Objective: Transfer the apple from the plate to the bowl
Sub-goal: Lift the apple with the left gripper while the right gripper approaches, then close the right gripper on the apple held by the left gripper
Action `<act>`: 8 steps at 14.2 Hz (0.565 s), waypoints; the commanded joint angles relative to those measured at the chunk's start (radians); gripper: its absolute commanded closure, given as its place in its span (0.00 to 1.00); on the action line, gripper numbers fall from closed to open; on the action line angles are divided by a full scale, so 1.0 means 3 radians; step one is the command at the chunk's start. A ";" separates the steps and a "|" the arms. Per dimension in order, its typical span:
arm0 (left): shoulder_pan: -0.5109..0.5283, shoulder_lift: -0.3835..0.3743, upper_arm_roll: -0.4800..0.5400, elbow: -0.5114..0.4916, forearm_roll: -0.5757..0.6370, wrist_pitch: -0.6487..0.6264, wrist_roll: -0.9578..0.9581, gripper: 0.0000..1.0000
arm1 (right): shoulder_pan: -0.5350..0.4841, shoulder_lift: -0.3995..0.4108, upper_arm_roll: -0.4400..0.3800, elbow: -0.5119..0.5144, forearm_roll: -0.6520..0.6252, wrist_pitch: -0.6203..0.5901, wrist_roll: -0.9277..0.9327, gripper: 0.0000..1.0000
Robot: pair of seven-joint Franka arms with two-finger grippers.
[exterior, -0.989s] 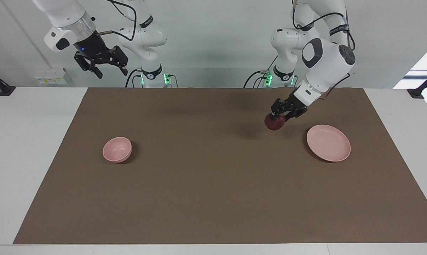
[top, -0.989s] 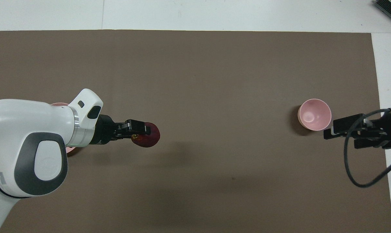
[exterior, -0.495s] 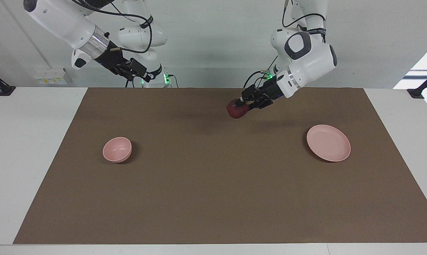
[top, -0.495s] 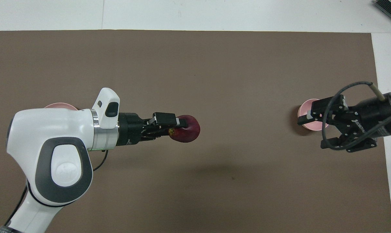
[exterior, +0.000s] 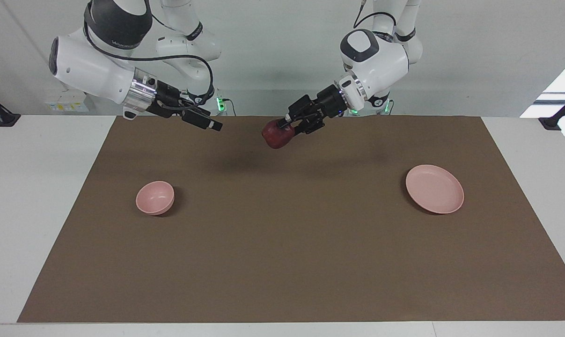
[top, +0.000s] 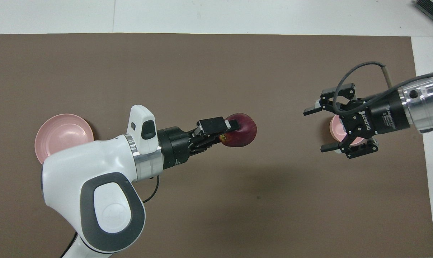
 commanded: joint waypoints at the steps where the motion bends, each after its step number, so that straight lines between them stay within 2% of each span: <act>1: 0.0000 0.0051 -0.0117 0.0133 -0.0171 0.0349 -0.0013 1.00 | -0.0001 0.0140 0.0012 -0.0006 0.0326 0.0080 0.0182 0.00; 8: -0.0005 0.0056 -0.0312 0.0195 -0.0217 0.0666 -0.0013 1.00 | 0.0280 0.0212 0.0038 0.0040 0.0521 0.0361 0.0387 0.00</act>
